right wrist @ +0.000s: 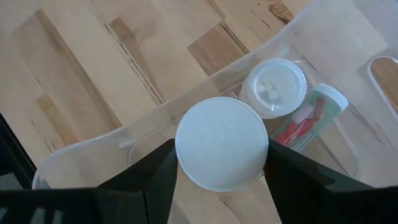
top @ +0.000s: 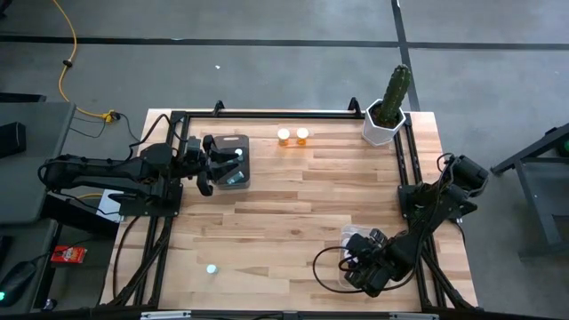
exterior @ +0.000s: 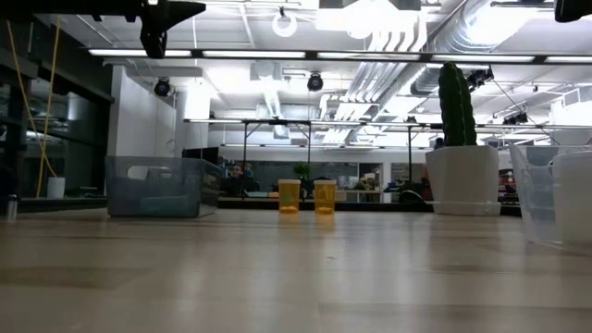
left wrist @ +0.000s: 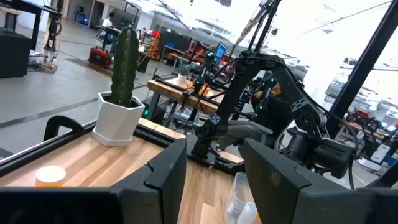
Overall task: Pick and place medicine bottles into bin by pill shape (circle, oval)
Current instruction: Put the large orange medicine bottle into the transparent bin
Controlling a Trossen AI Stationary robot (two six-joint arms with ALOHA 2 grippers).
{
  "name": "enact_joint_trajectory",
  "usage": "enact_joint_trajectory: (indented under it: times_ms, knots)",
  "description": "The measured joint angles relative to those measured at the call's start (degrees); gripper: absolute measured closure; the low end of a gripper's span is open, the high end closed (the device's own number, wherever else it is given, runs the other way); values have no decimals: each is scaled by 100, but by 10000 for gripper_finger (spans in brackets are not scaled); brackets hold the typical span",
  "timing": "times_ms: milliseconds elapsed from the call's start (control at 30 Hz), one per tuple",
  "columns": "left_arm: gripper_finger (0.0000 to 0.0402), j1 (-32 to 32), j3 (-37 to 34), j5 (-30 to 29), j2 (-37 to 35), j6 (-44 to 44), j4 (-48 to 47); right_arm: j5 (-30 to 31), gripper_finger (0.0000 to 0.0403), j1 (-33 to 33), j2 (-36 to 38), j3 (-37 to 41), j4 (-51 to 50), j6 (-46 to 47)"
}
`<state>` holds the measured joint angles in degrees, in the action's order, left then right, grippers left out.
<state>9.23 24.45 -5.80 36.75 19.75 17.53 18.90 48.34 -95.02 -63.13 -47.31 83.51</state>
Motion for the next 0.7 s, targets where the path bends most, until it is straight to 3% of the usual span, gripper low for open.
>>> enact_joint_trajectory:
  times_ms: [700]
  knots:
    - [252, 0, -2, -90, 0, 0, -189, 0, 196, 0, 2, 0, -46, -21]
